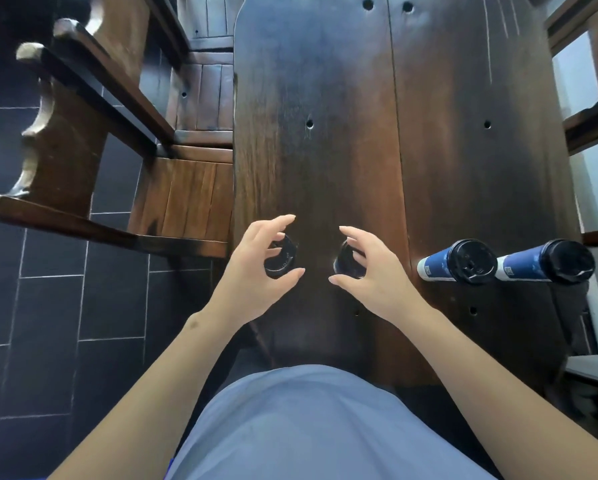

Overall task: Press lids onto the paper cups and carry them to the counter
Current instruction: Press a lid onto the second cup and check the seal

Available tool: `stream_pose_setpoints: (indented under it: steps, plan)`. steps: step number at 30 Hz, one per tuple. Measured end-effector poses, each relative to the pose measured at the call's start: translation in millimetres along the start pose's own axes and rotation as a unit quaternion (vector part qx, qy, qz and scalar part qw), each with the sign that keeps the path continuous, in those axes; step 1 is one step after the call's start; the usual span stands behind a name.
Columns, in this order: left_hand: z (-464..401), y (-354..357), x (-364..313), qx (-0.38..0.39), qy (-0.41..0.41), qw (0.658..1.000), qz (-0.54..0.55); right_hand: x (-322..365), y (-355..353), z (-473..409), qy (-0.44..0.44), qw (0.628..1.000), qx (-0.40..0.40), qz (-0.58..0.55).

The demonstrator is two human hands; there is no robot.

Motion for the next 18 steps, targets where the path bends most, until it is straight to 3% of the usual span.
stream_pose_setpoints:
  steps: [4, 9, 18]
  plan:
    - [-0.7, 40.5, -21.0, 0.043, 0.022, 0.999, -0.013, -20.2, -25.1, 11.2, -0.004, 0.999, -0.034, 0.018]
    - [-5.9, 80.1, -22.8, 0.092, -0.019, 0.995, -0.031, -49.1, -41.8, 9.0, 0.050, 0.994, -0.088, 0.044]
    - [-31.8, 110.4, -2.7, 0.142, -0.100, 0.979, -0.102, -63.6, -20.7, -32.3, 0.142, 0.984, -0.097, -0.047]
Point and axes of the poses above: each hand's wrist, its own z-axis away from the middle knuckle, its own y-axis out of the palm, x = y × z, the point moved 5 cm from there along -z, towards the middle knuckle, and after that the axes turned 2 degrees about -y, right-handed, at the moved point
